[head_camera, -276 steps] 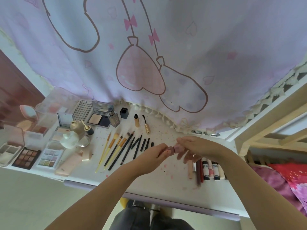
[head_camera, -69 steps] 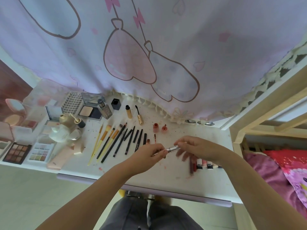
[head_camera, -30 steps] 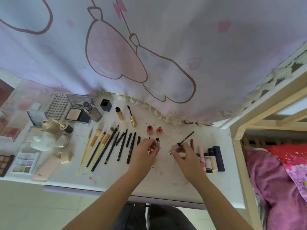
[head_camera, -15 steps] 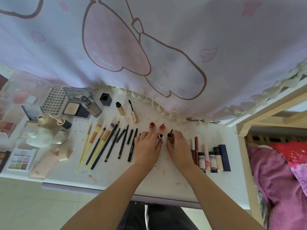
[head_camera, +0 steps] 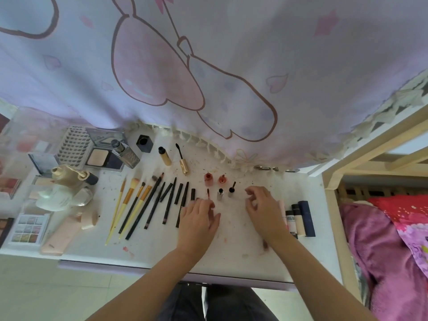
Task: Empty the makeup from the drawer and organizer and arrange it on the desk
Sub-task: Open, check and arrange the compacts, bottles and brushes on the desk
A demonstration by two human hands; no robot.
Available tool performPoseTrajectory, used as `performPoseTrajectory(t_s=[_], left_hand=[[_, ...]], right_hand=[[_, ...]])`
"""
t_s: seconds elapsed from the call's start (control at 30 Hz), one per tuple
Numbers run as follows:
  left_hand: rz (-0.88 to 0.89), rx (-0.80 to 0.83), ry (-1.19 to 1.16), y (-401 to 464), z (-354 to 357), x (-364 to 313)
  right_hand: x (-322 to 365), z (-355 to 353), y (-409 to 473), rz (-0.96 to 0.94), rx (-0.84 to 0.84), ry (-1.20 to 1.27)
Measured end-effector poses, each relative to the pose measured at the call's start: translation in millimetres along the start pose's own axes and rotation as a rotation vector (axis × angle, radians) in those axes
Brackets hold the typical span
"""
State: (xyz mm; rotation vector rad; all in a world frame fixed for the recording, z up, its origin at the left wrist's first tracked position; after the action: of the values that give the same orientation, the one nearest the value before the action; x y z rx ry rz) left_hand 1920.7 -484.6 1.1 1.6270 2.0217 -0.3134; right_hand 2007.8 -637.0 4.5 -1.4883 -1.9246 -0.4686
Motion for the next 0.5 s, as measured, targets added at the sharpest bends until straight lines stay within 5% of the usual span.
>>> performPoseTrajectory(t_s=[0.17,0.33,0.5], left_hand=[[0.127,0.430,-0.057,-16.4,31.6,-71.5],[-0.096,0.557,0.191,15.5,78.3,-96.1],[-0.242,0.551,0.178,23.2,80.4,-84.9]], right_hand=[[-25.6,-40.8,18.4,0.119,0.073,-0.153],[-30.0,-34.1,27.5,0.137,0.220,-0.334],[-19.4,-32.7,29.0,0.147,0.225,-0.340]])
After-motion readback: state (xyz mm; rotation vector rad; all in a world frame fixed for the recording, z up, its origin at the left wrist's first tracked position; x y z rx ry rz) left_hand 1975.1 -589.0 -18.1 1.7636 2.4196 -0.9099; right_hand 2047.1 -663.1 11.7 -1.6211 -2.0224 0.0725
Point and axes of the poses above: each hand's wrist, its own y-axis towards the middle knuckle, its own z-axis out of the palm, x = y × z, the point moved 4 cm from there along y, towards the middle knuckle, and after that the axes turned 3 degrees about -x, right-handed, at the moved point
